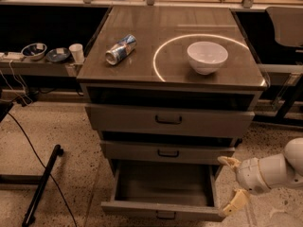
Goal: Close bottom drawer
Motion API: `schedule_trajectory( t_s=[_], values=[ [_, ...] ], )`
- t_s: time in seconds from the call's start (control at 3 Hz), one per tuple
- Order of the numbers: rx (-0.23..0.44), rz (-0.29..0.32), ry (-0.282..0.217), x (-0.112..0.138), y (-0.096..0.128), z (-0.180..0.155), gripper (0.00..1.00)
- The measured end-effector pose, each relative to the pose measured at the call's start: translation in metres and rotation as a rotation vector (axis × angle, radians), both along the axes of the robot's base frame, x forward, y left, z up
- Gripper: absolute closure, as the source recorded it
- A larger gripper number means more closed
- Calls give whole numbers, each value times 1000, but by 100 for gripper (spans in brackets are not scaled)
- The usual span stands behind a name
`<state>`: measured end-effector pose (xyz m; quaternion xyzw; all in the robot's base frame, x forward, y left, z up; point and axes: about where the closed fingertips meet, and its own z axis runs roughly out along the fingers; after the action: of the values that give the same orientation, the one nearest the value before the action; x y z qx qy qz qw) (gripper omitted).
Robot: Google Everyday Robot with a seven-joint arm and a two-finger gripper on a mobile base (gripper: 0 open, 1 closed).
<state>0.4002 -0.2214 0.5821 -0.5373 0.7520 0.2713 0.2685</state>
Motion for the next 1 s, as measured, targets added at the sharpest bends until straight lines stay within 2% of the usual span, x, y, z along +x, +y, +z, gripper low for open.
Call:
schedule_trajectory(
  t_s=[0.33, 0.67, 1.0],
  values=[
    [-6, 26, 13, -23, 8, -78, 0],
    [-34, 11, -12, -35, 0, -164, 0],
    [-20, 6, 1, -38, 7, -178, 0]
  ],
)
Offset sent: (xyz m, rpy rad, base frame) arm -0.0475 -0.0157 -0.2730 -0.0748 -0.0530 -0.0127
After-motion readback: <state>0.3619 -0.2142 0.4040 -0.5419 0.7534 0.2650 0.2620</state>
